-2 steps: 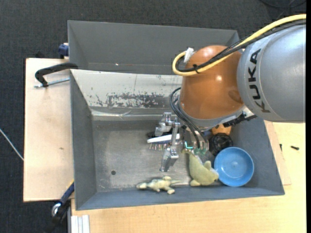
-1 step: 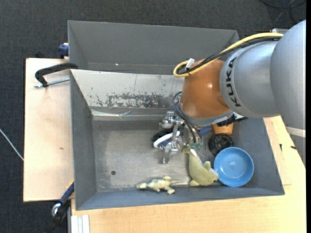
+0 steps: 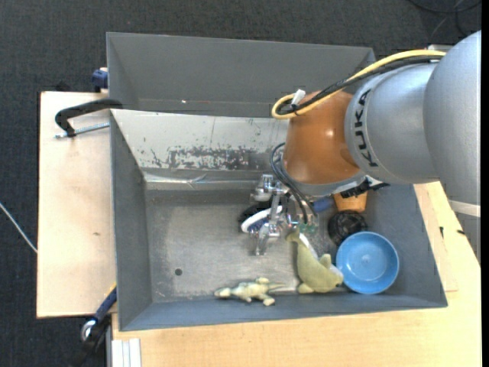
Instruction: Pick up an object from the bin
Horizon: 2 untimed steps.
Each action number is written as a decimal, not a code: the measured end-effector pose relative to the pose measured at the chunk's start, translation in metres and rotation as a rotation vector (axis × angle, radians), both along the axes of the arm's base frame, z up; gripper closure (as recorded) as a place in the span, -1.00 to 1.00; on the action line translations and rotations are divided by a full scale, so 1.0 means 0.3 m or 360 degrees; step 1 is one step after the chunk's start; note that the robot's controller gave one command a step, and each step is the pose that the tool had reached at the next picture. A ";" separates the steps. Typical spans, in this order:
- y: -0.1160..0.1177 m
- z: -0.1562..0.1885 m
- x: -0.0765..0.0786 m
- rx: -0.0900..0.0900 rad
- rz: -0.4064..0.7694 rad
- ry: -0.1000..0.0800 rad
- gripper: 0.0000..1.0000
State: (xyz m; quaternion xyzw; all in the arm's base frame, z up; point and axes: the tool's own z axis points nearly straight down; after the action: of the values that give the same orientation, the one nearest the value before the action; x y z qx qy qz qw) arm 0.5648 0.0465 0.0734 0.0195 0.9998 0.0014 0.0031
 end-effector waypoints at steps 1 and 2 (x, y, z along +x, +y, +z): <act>0.003 0.005 0.004 -0.0001 0.0000 0.0003 -1.00; 0.006 0.009 0.007 -0.0001 0.0000 0.0003 -1.00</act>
Offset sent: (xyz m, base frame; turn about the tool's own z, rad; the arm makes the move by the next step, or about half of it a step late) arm 0.0000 0.0000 0.0000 0.0000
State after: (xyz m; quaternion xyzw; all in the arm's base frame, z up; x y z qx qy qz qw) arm 0.5670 0.0483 0.0760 0.0196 0.9998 0.0010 0.0021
